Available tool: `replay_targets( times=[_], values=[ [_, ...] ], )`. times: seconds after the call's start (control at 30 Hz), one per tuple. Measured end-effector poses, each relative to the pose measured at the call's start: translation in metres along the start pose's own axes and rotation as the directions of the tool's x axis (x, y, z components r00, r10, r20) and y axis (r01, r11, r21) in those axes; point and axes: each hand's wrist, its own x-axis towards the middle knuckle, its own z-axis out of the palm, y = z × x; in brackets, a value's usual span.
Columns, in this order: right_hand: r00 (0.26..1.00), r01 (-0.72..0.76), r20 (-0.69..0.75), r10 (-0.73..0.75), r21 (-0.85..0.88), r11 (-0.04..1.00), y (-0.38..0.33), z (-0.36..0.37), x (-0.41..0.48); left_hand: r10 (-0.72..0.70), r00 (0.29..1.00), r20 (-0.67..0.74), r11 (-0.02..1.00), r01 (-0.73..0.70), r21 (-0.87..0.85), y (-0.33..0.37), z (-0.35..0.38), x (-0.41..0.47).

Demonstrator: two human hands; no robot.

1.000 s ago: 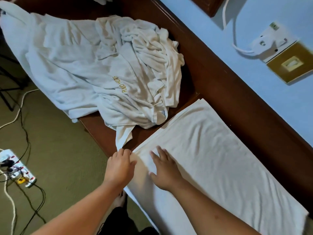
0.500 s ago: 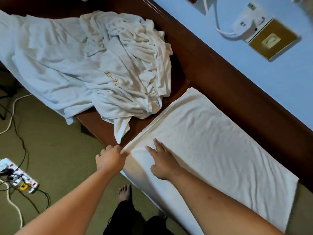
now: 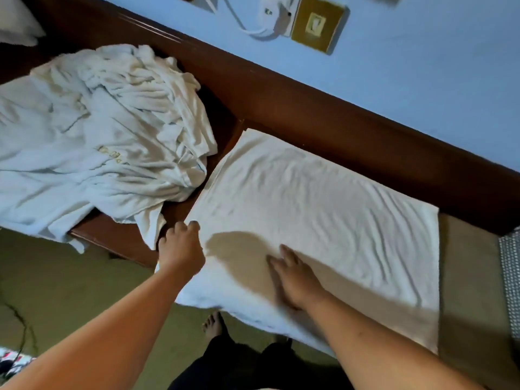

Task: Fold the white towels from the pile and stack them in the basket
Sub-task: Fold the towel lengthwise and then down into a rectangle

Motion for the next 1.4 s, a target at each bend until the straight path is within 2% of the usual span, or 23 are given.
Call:
replay_targets(
  times=[0.07, 0.13, 0.27, 0.33, 0.43, 0.53, 0.67, 0.8, 0.97, 1.03, 1.1, 1.2, 1.3, 1.4],
  values=[
    [0.995, -0.092, -0.016, 0.094, 0.089, 0.992, 0.016, 0.005, -0.013, 0.204, 0.976, 0.071, 0.979, -0.203, -0.017, 0.05, 0.0, -0.001],
    [0.985, -0.166, -0.015, 0.171, 0.166, 0.972, 0.032, 0.01, -0.027, 0.286, 0.939, 0.192, 0.958, -0.287, -0.02, 0.088, 0.004, -0.011],
    [0.961, -0.249, -0.055, 0.271, 0.252, 0.935, 0.082, 0.033, -0.067, 0.465, 0.771, 0.434, 0.832, -0.548, 0.082, 0.133, 0.032, -0.042],
    [0.946, -0.287, -0.076, 0.316, 0.261, 0.922, 0.113, 0.047, -0.097, 0.504, 0.704, 0.501, 0.786, -0.614, 0.072, 0.151, 0.046, -0.055],
    [0.926, -0.341, -0.079, 0.368, 0.239, 0.909, 0.154, 0.068, -0.136, 0.541, 0.676, 0.5, 0.746, -0.661, 0.086, 0.175, 0.06, -0.071],
    [0.877, -0.432, -0.086, 0.473, 0.292, 0.853, 0.189, 0.085, -0.165, 0.57, 0.638, 0.518, 0.709, -0.7, 0.083, 0.202, 0.076, -0.082],
    [0.876, -0.441, -0.082, 0.475, 0.262, 0.859, 0.217, 0.092, -0.174, 0.575, 0.64, 0.511, 0.703, -0.705, 0.091, 0.237, 0.087, -0.09],
    [0.883, -0.404, -0.158, 0.441, 0.221, 0.888, 0.228, 0.08, -0.15, 0.585, 0.657, 0.475, 0.719, -0.692, 0.072, 0.266, 0.094, -0.094],
    [0.945, -0.175, -0.27, 0.183, 0.057, 0.983, 0.249, 0.061, -0.111, 0.556, 0.697, 0.453, 0.765, -0.643, 0.05, 0.276, 0.102, -0.091],
    [0.955, -0.1, -0.274, 0.116, 0.07, 0.993, 0.26, 0.052, -0.098, 0.562, 0.692, 0.452, 0.767, -0.641, 0.027, 0.277, 0.099, -0.084],
    [0.96, -0.045, -0.27, 0.071, 0.103, 0.994, 0.273, 0.041, -0.084, 0.546, 0.721, 0.426, 0.789, -0.614, 0.028, 0.278, 0.094, -0.072],
    [0.969, -0.023, -0.243, 0.052, 0.12, 0.993, 0.302, 0.018, -0.059, 0.488, 0.798, 0.353, 0.85, -0.527, 0.015, 0.284, 0.091, -0.044],
    [0.966, -0.068, -0.242, 0.092, 0.105, 0.992, 0.343, -0.012, -0.038, 0.48, 0.805, 0.349, 0.848, -0.527, 0.049, 0.3, 0.094, -0.024],
    [0.931, -0.171, -0.303, 0.206, 0.136, 0.976, 0.378, -0.036, -0.015, 0.469, 0.819, 0.331, 0.852, -0.519, 0.077, 0.318, 0.09, -0.003]
  ],
)
